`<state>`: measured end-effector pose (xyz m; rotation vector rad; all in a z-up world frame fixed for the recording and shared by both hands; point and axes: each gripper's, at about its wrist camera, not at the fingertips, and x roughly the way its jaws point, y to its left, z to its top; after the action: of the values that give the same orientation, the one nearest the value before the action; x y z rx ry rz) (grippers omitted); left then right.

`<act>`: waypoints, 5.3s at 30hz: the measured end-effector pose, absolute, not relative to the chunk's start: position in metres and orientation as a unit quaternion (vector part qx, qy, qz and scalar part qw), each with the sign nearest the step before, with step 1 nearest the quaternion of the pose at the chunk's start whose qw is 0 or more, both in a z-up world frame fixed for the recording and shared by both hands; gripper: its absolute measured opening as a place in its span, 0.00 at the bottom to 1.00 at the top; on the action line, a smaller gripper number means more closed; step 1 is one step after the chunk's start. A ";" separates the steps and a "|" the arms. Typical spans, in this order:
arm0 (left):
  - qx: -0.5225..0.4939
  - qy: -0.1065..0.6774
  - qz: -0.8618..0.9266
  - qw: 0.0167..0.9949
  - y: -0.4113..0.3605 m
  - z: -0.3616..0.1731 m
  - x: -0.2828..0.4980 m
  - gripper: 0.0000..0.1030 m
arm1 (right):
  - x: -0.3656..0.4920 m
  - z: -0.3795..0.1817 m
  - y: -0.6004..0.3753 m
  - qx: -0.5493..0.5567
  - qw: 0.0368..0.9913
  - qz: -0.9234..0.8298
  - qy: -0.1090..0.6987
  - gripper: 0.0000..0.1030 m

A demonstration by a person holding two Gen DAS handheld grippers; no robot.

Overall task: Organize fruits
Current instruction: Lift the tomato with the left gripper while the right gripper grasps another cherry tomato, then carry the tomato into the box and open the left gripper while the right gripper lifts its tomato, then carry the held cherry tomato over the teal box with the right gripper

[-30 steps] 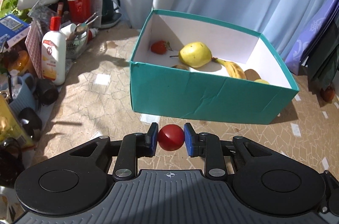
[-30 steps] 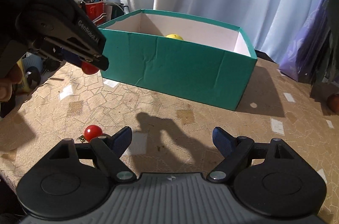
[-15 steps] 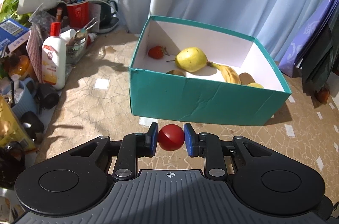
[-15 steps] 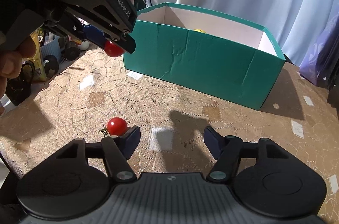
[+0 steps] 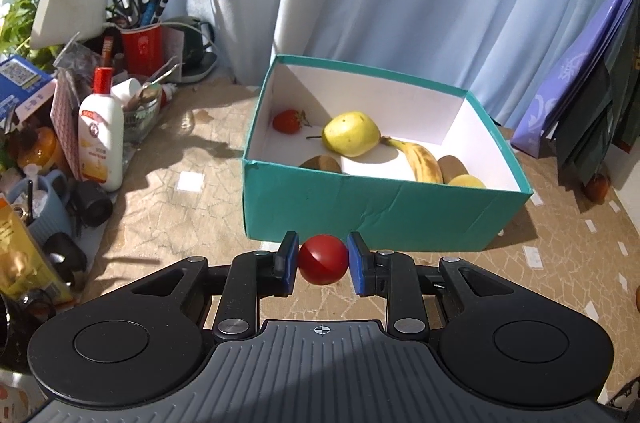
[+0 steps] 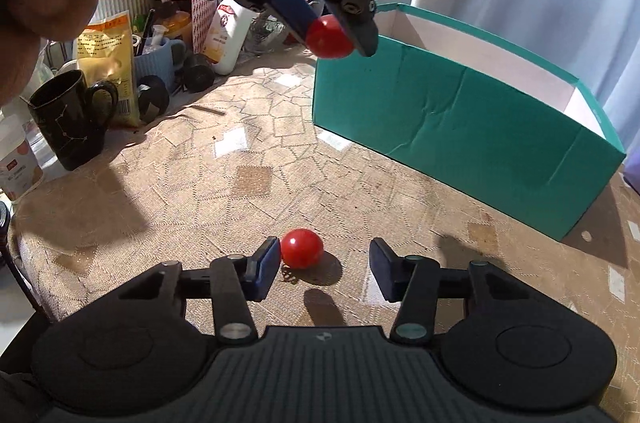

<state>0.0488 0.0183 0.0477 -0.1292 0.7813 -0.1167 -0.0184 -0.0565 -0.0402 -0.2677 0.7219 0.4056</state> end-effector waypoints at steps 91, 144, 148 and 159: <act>0.010 0.377 -0.014 0.926 -0.055 -0.004 0.209 0.94 | -0.001 0.024 -0.207 -0.023 0.963 -0.054 0.263 0.27; 0.023 0.358 -0.027 0.933 -0.039 0.037 0.141 1.00 | 0.009 0.037 -0.203 -0.020 0.971 -0.043 0.232 0.27; 0.025 0.350 -0.017 0.936 -0.037 0.040 0.138 1.00 | 0.017 0.040 -0.200 -0.025 0.973 -0.032 0.227 0.27; 0.004 0.356 -0.002 0.935 -0.021 0.043 0.134 1.00 | 0.042 0.040 -0.196 -0.037 0.973 -0.018 0.229 0.28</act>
<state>0.1336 -0.0210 0.0433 0.0075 0.7276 -0.0045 0.0423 -0.1960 0.0403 -0.0753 0.4613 -0.0361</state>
